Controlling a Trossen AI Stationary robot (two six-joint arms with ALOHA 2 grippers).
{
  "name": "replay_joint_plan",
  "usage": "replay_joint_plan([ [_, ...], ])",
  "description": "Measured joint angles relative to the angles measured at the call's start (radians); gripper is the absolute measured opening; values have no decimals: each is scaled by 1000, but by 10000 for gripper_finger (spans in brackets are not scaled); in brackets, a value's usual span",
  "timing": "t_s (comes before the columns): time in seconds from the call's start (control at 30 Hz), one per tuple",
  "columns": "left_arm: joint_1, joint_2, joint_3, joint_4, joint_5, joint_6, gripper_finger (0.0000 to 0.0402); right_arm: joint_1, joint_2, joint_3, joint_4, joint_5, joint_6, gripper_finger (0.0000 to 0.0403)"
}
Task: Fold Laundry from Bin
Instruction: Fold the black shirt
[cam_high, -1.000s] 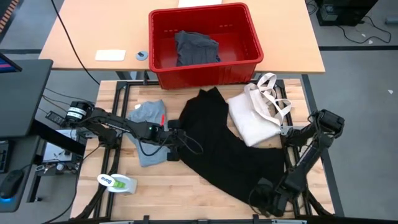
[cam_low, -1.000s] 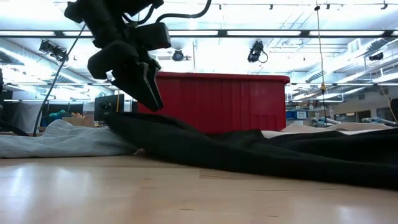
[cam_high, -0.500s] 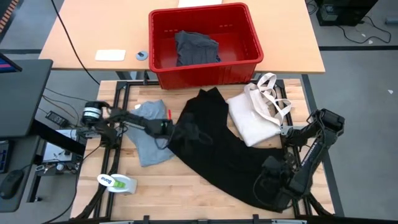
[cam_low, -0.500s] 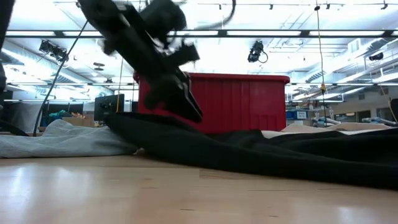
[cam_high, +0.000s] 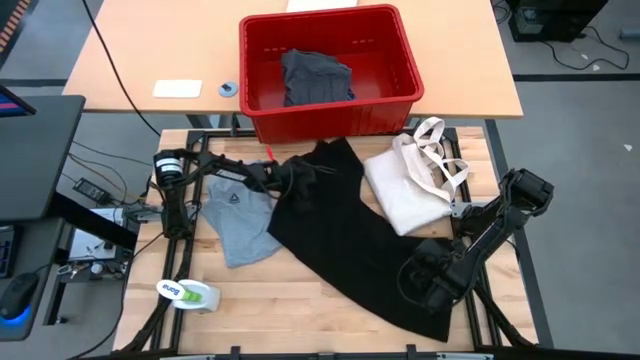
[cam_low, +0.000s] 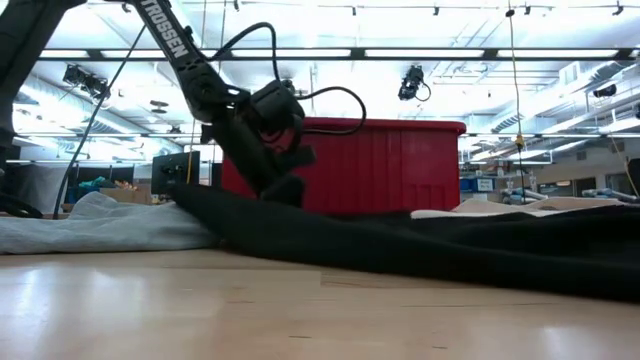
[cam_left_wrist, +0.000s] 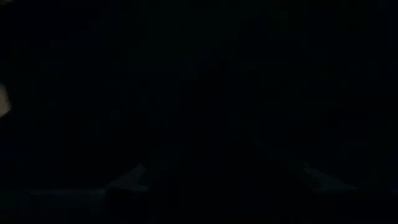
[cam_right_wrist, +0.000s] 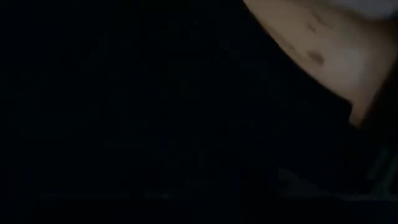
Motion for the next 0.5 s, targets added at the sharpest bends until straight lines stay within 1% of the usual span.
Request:
replay_joint_plan([
  [0.2, -7, -63, -5, -127, -90, -65, 192, 25, -1, -14, -11, -159, 125, 81],
  [0.33, -43, -100, -6, -237, -167, -101, 192, 50, -1, 17, -11, -339, 234, 80],
  [0.37, -54, -105, -7, -259, -182, -105, 192, 57, 0, 32, -20, -363, 251, 80],
  [0.4, -67, -112, -7, -271, -195, -105, 192, 66, -1, 52, -42, -376, 264, 80],
  [0.43, -82, -116, -8, -277, -209, -102, 192, 74, -1, 76, -75, -367, 273, 79],
  [0.5, -109, -132, -10, -284, -232, -81, 192, 91, 0, 134, -169, -307, 297, 78],
])
